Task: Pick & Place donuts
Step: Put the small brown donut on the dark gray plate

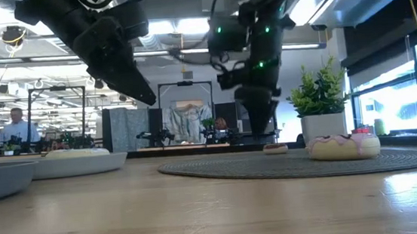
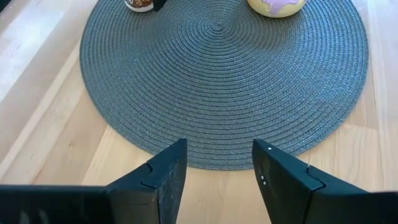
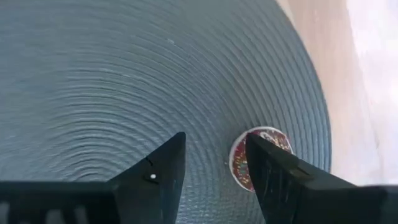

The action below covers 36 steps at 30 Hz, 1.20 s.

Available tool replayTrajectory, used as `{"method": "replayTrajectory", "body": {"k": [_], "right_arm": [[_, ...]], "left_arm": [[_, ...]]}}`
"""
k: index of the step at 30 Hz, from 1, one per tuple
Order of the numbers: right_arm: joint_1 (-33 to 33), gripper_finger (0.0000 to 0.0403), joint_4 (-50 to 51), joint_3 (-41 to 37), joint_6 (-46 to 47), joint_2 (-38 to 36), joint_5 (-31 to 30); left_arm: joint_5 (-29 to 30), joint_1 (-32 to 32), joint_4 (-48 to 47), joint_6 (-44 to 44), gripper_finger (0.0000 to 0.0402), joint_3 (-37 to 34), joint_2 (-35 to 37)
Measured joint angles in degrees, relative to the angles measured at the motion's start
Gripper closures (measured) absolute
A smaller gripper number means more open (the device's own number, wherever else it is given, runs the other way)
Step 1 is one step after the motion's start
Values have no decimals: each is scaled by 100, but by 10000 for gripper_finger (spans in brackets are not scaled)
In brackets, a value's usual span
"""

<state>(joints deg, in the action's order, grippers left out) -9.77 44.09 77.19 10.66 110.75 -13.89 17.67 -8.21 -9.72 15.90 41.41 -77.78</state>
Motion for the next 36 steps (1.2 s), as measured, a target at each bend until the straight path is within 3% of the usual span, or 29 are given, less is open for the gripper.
{"method": "replayTrajectory", "body": {"k": [15,30,36], "right_arm": [[-176,241,111,-2,919,368,-433],[-176,376,133,-2,860,368,-311],[-176,398,149,-2,841,368,-293]], "left_arm": [[0,0,3,-11,225,-2,0],[2,0,4,-13,226,-4,0],[2,0,3,-13,223,-4,0]]}}
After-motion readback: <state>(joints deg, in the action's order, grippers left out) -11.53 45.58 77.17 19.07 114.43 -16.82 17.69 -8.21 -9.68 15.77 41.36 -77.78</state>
